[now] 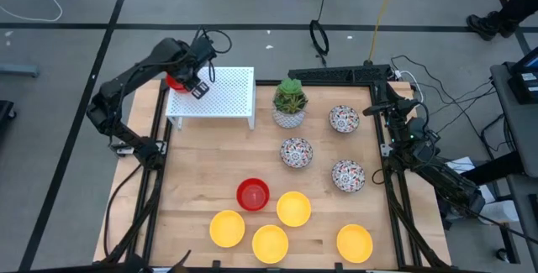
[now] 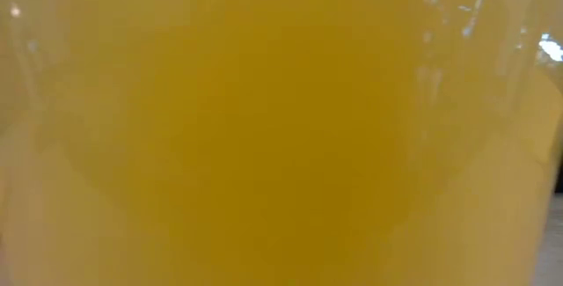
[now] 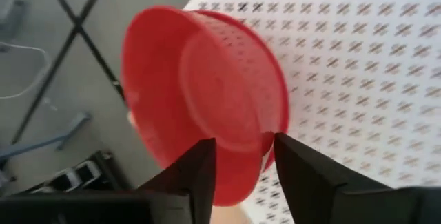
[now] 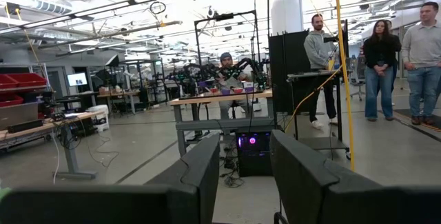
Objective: Pick & Place Mini bowls
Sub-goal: Stack the red bowl on the red bowl on the shelf, then stack the red bowl on the red bowls on the shelf
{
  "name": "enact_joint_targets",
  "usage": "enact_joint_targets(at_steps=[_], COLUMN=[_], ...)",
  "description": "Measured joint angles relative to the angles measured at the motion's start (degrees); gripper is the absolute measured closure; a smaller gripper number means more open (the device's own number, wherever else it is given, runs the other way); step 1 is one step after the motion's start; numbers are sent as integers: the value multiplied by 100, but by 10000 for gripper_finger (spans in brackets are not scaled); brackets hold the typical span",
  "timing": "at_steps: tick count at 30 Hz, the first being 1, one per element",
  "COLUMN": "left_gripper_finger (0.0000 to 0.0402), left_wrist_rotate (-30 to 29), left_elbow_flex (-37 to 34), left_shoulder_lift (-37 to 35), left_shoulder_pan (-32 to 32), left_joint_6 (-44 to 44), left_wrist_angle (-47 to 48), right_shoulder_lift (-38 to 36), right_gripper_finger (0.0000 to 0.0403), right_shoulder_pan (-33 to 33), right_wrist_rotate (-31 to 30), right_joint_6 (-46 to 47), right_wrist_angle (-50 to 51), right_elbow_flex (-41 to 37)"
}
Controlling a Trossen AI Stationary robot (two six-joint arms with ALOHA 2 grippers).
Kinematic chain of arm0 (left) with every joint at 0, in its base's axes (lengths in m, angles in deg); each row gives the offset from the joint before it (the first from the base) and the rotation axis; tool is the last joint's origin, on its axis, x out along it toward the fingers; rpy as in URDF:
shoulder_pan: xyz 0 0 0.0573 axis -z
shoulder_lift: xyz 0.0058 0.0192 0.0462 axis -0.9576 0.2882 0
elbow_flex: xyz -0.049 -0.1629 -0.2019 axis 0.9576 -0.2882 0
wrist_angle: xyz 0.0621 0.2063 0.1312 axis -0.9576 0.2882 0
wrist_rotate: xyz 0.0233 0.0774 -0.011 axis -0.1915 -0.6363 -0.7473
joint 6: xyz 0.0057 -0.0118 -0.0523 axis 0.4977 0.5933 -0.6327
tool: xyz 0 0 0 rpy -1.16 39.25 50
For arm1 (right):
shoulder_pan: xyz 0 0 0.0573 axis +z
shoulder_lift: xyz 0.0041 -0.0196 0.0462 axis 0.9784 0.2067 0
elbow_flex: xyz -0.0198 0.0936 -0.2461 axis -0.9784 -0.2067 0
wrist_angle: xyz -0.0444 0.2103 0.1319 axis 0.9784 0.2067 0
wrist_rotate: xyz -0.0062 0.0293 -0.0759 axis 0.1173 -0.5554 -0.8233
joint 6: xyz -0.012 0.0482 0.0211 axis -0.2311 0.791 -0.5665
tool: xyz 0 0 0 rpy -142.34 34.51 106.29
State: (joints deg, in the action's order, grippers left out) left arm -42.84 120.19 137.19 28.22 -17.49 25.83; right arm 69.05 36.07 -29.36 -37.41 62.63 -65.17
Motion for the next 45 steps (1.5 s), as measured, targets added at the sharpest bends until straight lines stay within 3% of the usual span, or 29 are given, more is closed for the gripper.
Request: enact_joint_targets(at_steps=[13,16,20,26,35,45], left_gripper_finger=[245,245,245,245,245,245], left_wrist_rotate=[-179,218,1361,2377,2484,2480], left_elbow_flex=[1271,1458,1489,1150,159,-883], left_shoulder_lift=[2,0,0,0,0,0], left_shoulder_pan=[202,319,547,1433,3176,4363], left_joint_6=[-126,-325,-948,-1062,-956,-1016], left_wrist_angle=[239,235,186,-243,-1557,-3405], right_shoulder_lift=[0,-2,-1,-2,-1,-2], right_gripper_finger=[286,286,286,286,286,286], right_shoulder_pan=[0,0,-2,-1,-1,-1], right_wrist_rotate=[0,-1,0,0,0,0], right_joint_6=[0,0,0,0,0,-1], right_wrist_angle=[-2,-2,-2,-1,0,-1], right_elbow_flex=[2,2,1,0,1,1])
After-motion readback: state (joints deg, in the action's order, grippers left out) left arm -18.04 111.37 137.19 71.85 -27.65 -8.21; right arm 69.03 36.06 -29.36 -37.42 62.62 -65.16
